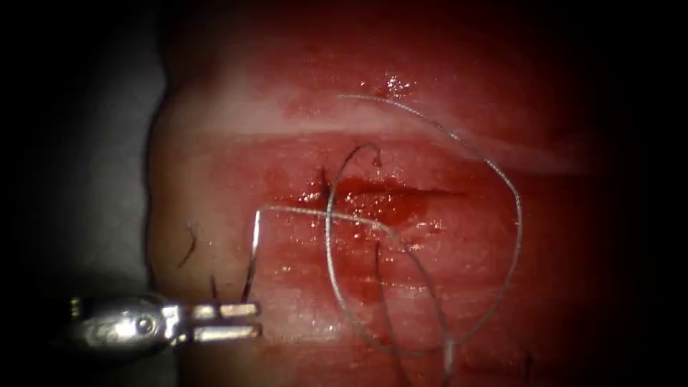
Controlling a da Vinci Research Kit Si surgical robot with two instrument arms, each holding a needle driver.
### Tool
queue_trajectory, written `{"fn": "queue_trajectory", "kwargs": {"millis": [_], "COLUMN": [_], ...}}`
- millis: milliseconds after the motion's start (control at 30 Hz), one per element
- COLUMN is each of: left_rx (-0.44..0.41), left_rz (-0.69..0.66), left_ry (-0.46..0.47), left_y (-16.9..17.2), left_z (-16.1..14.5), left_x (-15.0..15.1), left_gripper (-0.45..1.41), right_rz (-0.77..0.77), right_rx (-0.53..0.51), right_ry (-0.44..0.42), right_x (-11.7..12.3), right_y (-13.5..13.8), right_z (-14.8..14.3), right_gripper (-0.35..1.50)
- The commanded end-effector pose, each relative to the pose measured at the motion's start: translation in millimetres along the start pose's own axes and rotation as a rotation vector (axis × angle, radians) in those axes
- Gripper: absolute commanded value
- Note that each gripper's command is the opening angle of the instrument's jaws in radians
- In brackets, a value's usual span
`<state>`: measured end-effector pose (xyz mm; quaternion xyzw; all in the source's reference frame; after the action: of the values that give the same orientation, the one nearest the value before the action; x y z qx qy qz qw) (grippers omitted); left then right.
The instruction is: Wound Closure
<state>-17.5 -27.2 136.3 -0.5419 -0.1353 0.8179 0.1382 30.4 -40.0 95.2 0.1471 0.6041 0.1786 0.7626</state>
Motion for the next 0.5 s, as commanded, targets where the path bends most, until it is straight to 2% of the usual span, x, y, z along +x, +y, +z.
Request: {"fn": "queue_trajectory", "kwargs": {"millis": [33,100,200,367,433,500], "left_rx": [-0.007,-0.011,-0.019,-0.014,-0.014,-0.013], "left_rz": [-0.006,-0.007,-0.008,-0.007,-0.006,-0.005], "left_ry": [0.001,0.002,0.004,0.0,0.0,-0.001], "left_y": [0.8,0.6,0.2,-0.2,-0.4,-0.5], "left_z": [0.4,0.0,-0.7,-1.0,-1.1,-1.2], "left_x": [-0.7,-0.7,-0.7,-1.2,-1.5,-1.5], "left_gripper": [-0.45,-0.45,-0.45,-0.45,-0.45,-0.45], "right_rz": [-0.012,-0.038,-0.075,-0.089,-0.094,-0.101], "right_rx": [-0.012,-0.026,-0.05,-0.077,-0.081,-0.078], "right_ry": [-0.004,-0.01,-0.023,-0.04,-0.046,-0.046], "right_x": [-1.3,-2.0,-3.0,-4.6,-5.4,-5.6], "right_y": [1.2,3.0,5.3,8.5,10.0,10.3], "right_z": [0.0,-0.8,-2.2,-4.5,-6.2,-6.9], "right_gripper": [1.03,1.11,1.11,0.99,0.99,1.01]}}
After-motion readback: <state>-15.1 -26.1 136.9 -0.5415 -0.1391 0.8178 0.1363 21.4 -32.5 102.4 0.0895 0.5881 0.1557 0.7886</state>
